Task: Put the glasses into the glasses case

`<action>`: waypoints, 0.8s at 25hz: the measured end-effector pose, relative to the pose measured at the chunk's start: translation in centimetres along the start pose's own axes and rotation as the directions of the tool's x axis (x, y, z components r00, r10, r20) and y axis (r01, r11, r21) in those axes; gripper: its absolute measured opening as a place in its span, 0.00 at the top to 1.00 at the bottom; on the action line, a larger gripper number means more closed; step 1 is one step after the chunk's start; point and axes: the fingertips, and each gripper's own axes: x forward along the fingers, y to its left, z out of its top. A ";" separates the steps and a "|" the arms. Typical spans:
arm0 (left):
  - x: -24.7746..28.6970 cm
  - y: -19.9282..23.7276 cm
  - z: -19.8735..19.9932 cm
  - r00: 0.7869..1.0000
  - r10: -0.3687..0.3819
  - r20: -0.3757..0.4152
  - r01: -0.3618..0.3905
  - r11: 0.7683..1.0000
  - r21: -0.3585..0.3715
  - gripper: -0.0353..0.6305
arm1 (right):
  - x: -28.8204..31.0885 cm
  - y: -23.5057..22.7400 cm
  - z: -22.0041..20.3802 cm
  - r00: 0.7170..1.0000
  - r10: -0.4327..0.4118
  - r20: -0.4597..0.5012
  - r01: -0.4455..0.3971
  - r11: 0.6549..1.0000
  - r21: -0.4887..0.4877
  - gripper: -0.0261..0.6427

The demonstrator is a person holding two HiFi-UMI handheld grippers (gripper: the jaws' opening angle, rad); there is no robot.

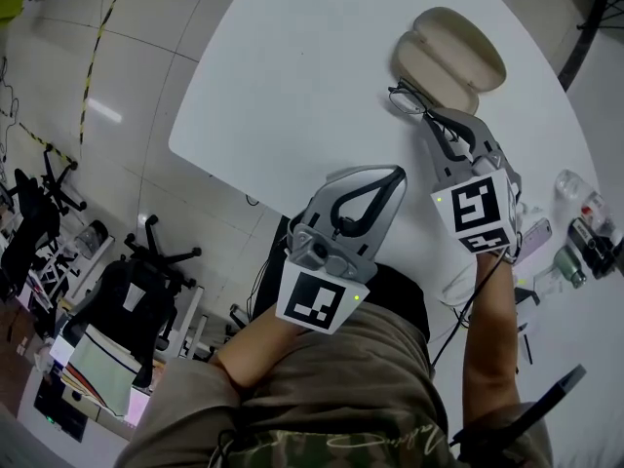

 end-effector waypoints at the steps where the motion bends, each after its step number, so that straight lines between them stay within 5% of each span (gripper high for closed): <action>1: 0.1 -0.2 0.1 1.000 -0.002 0.002 0.002 1.000 -0.001 0.94 | -0.2 -0.2 -0.1 1.000 -0.005 0.000 0.005 1.000 0.004 0.92; 20: 0.3 -0.3 0.5 1.000 -0.006 0.006 0.006 1.000 -0.007 0.94 | -0.6 -1.1 0.9 1.000 -0.005 0.009 0.005 1.000 0.005 0.92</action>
